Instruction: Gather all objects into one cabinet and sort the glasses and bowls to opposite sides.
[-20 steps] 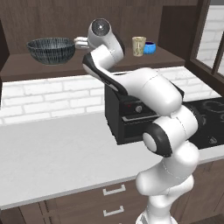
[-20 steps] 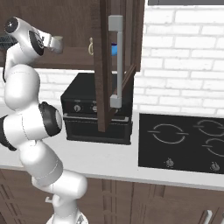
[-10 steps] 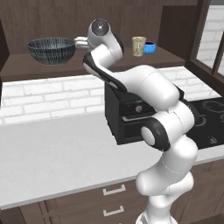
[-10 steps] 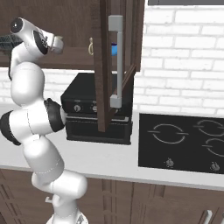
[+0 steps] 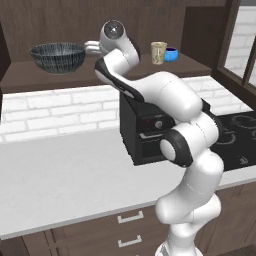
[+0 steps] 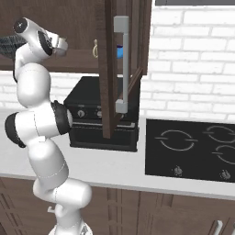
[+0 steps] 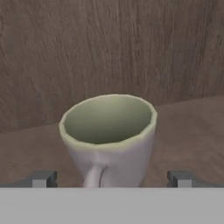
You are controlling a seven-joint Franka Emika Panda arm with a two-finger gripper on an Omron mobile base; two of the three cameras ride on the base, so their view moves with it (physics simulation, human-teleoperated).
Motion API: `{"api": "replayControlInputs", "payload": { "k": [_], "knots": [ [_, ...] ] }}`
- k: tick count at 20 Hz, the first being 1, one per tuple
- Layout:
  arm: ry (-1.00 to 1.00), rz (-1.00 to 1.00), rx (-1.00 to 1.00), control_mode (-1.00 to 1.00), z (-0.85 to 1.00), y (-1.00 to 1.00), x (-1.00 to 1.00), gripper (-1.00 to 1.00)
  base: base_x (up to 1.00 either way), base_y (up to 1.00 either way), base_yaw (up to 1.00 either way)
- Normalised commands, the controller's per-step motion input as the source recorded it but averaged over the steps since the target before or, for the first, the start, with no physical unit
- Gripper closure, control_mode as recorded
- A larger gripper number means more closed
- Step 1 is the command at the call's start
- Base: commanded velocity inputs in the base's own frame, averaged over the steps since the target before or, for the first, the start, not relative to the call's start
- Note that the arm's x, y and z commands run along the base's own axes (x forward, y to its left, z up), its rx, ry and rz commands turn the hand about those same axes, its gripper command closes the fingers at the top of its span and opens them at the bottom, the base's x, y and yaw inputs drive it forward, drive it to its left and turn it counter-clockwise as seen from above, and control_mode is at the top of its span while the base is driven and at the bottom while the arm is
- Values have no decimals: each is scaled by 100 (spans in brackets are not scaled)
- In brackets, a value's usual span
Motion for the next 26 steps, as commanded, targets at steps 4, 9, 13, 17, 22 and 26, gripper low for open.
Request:
{"api": "replayControlInputs", "payload": {
  "k": [4, 9, 13, 17, 22, 26],
  "knots": [
    [2, -2, -1, -100, 0, 8, 17, -100, 0, 0, 0],
    [2, -4, -1, -100, -2, 3, 8, -100, 0, 0, 0],
    [1, -4, 0, -100, -13, 1, 5, -100, 0, 0, 0],
    [0, -4, 0, -100, -14, 0, 1, 100, 0, 0, 0],
    [0, -3, 0, -100, -14, -10, 1, 100, 0, 0, 0],
    [0, -3, 0, -100, -11, -37, 0, 100, 0, 0, 0]
  ]
}}
